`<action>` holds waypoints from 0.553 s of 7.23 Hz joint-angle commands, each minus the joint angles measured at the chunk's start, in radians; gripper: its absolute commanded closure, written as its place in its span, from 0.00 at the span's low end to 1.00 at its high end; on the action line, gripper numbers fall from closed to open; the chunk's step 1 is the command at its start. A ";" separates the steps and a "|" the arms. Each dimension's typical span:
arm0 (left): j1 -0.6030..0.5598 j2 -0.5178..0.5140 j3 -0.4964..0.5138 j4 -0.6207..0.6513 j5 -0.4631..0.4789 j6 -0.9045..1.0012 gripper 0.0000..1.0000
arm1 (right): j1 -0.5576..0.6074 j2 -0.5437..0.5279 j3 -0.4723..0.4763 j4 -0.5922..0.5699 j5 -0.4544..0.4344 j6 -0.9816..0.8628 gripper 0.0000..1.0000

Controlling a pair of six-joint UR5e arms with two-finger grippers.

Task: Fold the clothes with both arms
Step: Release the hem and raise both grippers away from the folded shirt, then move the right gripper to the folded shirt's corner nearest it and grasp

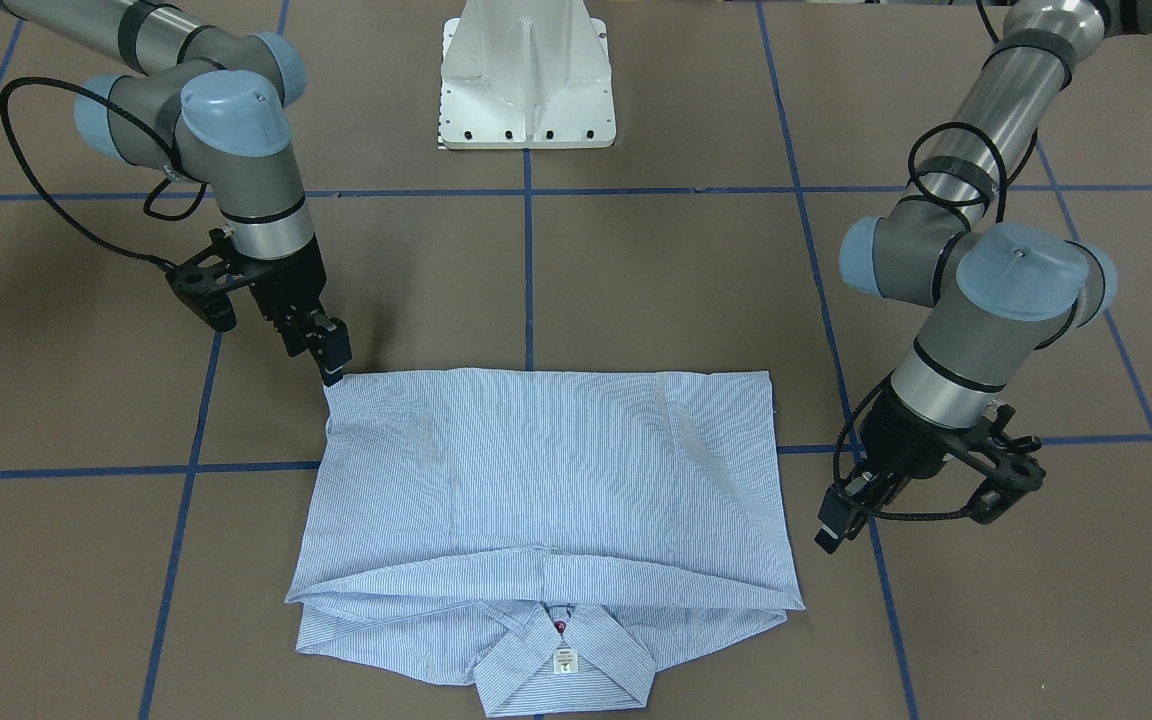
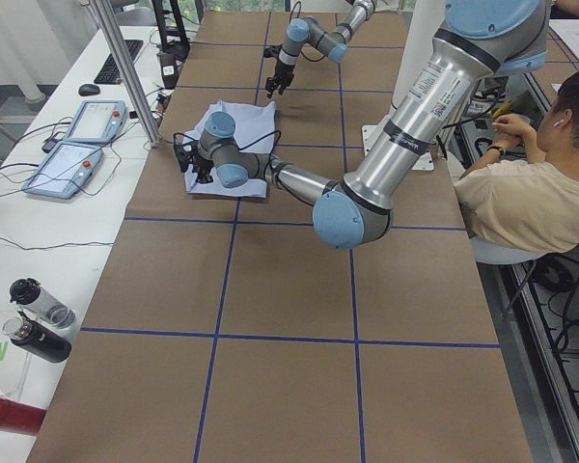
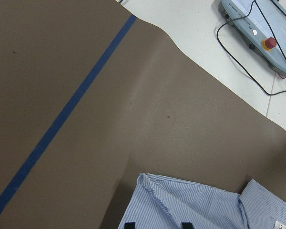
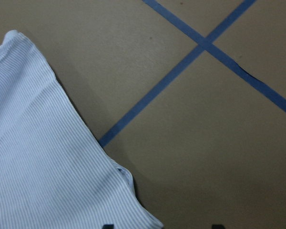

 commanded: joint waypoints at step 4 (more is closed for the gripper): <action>-0.004 0.002 -0.005 0.001 0.027 0.040 0.58 | -0.041 0.005 -0.082 0.154 -0.013 0.066 0.26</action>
